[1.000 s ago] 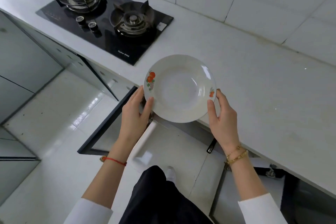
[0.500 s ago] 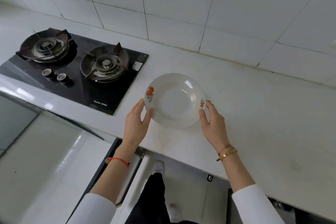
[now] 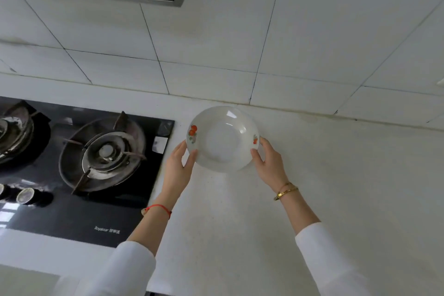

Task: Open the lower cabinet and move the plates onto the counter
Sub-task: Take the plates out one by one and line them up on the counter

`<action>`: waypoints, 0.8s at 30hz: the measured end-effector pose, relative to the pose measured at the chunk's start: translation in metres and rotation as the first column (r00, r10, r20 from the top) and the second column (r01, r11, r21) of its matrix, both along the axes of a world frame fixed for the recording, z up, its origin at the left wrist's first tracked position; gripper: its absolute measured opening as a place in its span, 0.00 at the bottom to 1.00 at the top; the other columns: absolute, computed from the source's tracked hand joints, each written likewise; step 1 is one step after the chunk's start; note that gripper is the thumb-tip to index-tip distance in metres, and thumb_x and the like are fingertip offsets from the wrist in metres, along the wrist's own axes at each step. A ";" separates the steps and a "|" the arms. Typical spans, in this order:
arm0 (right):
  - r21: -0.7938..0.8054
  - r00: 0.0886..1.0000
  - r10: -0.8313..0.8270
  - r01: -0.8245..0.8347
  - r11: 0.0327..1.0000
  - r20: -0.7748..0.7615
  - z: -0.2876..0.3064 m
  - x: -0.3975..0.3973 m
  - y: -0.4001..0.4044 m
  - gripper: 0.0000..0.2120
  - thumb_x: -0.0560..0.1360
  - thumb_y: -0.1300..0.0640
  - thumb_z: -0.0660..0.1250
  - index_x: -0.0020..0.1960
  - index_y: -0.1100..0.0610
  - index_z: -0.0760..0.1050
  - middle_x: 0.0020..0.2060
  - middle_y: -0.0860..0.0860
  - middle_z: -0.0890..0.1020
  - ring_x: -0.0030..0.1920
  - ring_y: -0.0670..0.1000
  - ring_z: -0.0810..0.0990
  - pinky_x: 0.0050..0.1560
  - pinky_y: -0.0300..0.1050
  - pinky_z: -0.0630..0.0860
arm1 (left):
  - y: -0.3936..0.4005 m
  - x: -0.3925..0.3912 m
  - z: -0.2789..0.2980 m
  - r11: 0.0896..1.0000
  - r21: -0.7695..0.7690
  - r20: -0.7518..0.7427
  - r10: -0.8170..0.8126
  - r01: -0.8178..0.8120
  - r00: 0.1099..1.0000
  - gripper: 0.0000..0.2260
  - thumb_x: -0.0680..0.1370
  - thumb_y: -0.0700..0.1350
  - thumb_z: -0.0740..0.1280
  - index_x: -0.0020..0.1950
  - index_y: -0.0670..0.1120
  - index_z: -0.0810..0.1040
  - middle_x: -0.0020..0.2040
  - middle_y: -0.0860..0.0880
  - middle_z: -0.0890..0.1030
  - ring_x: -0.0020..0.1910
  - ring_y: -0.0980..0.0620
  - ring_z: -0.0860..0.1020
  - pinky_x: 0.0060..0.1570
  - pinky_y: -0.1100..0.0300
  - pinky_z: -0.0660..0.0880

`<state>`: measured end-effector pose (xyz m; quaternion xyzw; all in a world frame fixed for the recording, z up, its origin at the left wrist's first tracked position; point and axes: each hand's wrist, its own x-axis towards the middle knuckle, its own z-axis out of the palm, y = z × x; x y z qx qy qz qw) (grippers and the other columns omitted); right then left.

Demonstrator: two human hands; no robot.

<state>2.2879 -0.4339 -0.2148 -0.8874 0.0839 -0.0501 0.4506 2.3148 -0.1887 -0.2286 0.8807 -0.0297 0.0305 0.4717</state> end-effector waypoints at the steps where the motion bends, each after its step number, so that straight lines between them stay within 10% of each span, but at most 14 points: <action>1: 0.004 1.000 -0.008 0.008 1.000 -0.007 -0.003 0.012 0.003 0.16 0.78 0.58 0.61 0.65 0.57 0.70 0.59 0.52 0.79 0.58 0.52 0.78 0.51 0.31 0.67 | 0.003 0.013 -0.005 1.000 0.007 -0.019 -0.010 0.010 1.000 0.18 0.79 0.52 0.63 0.67 0.49 0.74 0.62 0.57 0.76 0.60 0.62 0.70 0.58 0.71 0.65; 24: -0.087 0.970 -0.028 0.007 0.996 -0.242 -0.065 0.113 0.019 0.18 0.78 0.54 0.62 0.66 0.58 0.67 0.61 0.56 0.75 0.62 0.56 0.74 0.57 0.48 0.74 | 0.020 0.127 -0.072 0.975 0.170 -0.108 -0.124 0.142 0.986 0.17 0.78 0.52 0.64 0.65 0.47 0.74 0.61 0.49 0.78 0.56 0.49 0.77 0.49 0.61 0.70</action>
